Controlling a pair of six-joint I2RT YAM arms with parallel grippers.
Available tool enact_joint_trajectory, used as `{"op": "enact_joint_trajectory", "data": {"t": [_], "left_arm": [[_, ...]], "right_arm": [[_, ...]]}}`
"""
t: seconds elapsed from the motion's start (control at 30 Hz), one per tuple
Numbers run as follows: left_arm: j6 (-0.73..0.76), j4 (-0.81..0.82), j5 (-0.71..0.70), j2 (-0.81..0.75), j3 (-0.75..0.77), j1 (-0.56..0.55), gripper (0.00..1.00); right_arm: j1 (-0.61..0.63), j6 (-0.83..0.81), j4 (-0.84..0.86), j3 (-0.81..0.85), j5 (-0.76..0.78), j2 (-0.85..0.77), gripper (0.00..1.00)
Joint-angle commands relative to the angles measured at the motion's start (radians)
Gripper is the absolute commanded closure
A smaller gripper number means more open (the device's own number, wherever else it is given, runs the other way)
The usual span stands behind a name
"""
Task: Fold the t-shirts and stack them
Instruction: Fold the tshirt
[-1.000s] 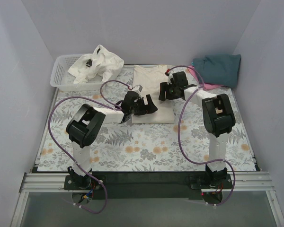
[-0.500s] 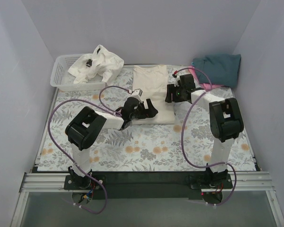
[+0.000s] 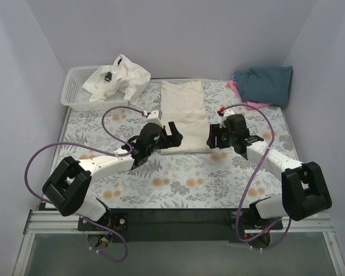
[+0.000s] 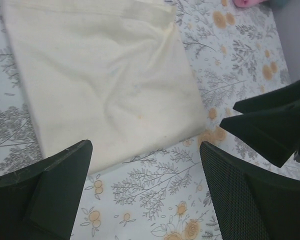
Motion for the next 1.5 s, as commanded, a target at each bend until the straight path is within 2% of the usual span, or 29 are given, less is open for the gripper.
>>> {"op": "enact_joint_trajectory", "data": {"t": [0.0, 0.4, 0.77, 1.1, 1.47], "left_arm": [[-0.025, -0.157, -0.123, -0.021, -0.051, 0.005, 0.18], [-0.071, -0.084, 0.033, 0.012, -0.13, 0.097, 0.17], [-0.097, -0.055, 0.084, 0.095, -0.127, 0.121, 0.26], [-0.115, -0.032, 0.148, 0.104, -0.139, 0.121, 0.35], [-0.114, 0.002, 0.142, 0.164, -0.144, 0.121, 0.44]], "right_arm": [[-0.001, 0.02, 0.024, -0.036, 0.038, -0.023, 0.46], [-0.003, 0.029, 0.034, -0.028, 0.027, 0.046, 0.45], [-0.003, 0.046, 0.079, -0.021, -0.005, 0.104, 0.45], [-0.001, 0.068, 0.103, -0.054, -0.063, 0.153, 0.46], [-0.001, 0.072, 0.142, -0.073, -0.088, 0.225, 0.57]]}}
